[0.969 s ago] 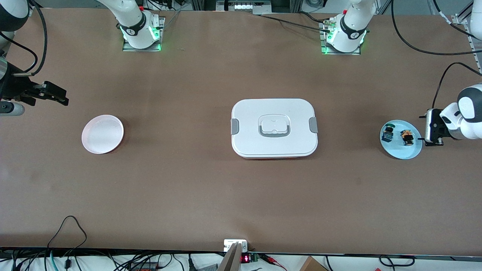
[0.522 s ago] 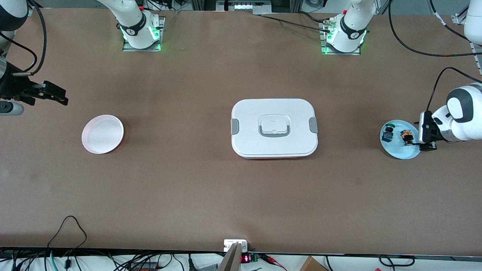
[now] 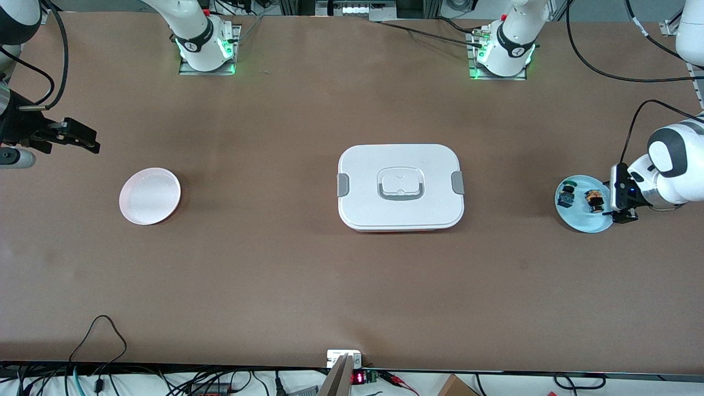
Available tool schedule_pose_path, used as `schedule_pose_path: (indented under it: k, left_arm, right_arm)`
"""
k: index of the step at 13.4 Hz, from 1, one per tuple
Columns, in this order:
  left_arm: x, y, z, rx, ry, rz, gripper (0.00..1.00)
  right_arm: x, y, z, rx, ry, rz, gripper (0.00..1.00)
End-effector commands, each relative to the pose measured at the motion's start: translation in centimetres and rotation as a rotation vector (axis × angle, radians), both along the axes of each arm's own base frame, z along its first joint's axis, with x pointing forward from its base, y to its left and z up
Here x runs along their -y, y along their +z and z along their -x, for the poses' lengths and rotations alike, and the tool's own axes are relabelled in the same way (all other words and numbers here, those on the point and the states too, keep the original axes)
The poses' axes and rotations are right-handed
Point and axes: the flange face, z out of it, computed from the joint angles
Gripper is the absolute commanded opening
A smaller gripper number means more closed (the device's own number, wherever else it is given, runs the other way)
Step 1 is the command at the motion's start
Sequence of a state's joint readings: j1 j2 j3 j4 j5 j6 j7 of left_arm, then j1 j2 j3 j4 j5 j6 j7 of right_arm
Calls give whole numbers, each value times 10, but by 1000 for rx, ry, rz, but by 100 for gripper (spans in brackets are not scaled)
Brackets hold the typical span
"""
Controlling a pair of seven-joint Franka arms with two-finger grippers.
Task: Transfer orange switch to right arm and place
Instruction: 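Move the left gripper down over the orange switch on the blue plate, then close the left gripper on the orange switch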
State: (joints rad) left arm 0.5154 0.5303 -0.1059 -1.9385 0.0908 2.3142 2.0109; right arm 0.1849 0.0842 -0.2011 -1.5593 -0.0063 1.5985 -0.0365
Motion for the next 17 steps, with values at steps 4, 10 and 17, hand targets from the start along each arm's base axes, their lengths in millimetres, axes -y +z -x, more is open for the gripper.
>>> schedule_pose_path:
  k: [4,10,17]
  left_arm:
    - [1,4,11,19,71,4,100]
    - [9,2,9,16,92,7,100]
    - [9,-9,9,35,94,4,100]
  right_arm:
    - [0,7,2,-1,-11,-1,100]
    - [3,5,1,-4,-19,-3,100]
    - [3,3,-1,0,-22,-10,100]
